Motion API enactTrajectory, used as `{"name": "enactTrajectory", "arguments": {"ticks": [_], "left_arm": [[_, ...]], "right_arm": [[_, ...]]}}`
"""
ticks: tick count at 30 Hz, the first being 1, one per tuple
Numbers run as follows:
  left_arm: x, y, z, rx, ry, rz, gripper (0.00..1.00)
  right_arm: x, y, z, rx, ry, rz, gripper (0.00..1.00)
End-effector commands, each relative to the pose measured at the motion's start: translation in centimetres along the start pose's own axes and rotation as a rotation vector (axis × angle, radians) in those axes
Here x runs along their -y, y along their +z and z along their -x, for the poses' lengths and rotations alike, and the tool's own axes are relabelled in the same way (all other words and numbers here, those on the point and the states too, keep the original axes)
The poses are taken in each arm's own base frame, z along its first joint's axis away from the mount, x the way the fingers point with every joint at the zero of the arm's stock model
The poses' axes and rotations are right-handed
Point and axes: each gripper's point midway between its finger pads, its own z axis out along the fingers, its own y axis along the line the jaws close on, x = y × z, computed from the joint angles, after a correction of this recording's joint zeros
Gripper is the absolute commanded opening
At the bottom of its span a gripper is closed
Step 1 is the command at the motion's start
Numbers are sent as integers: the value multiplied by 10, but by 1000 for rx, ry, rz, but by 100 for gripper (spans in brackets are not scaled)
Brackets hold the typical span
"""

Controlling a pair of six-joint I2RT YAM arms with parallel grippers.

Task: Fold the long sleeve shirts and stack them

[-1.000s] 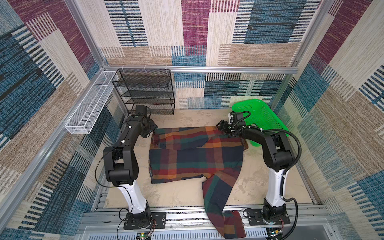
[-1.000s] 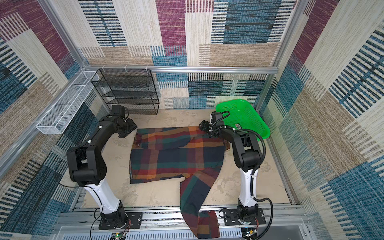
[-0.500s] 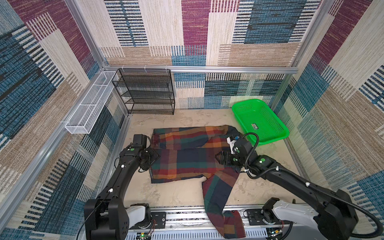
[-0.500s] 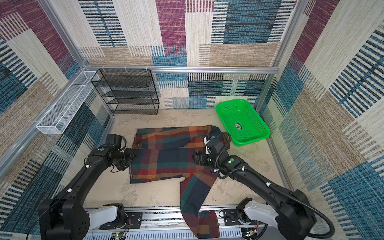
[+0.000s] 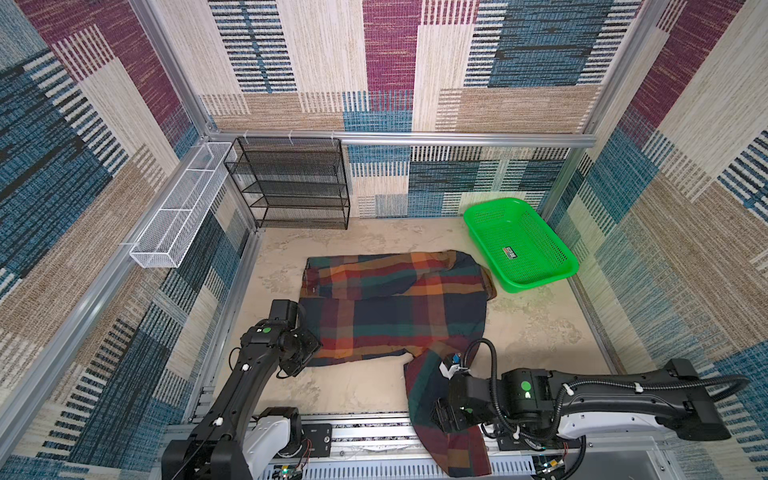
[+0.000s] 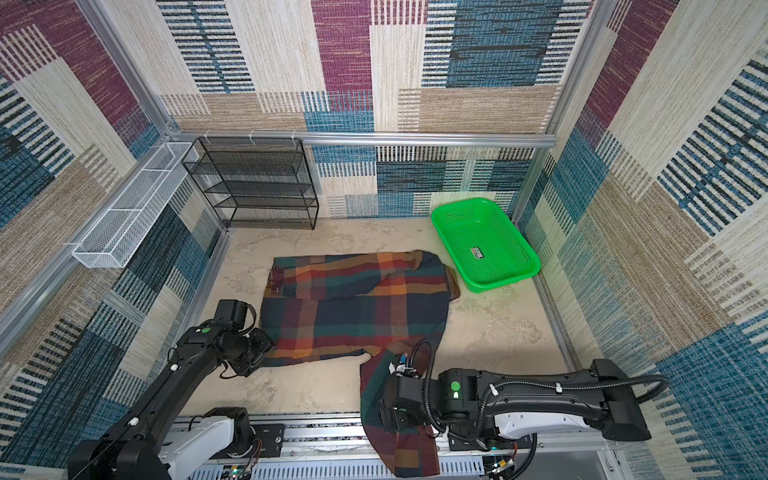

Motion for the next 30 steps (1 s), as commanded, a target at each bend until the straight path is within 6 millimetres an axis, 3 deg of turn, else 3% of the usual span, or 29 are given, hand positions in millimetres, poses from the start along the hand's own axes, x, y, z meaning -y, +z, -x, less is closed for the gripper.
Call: {"name": "enactTrajectory", "arguments": {"ticks": [1, 8, 12, 17, 20, 30], "left_arm": [[-4, 4, -7, -30, -20, 8, 60], [-11, 13, -13, -33, -8, 1, 46], [-9, 15, -9, -14, 3, -7, 36], [-8, 21, -6, -20, 24, 0, 21], [-8, 22, -5, -19, 30, 3, 17], [-7, 19, -4, -4, 30, -1, 0]], "right_arm": [[-8, 2, -12, -3, 51, -27, 89], [-24, 16, -52, -101, 29, -2, 86], [-36, 15, -49, -78, -1, 2, 82], [-48, 28, -51, -77, -23, 64, 76], [-55, 27, -48, -52, 15, 166, 67], [-55, 39, -46, -35, 3, 155, 39]]}}
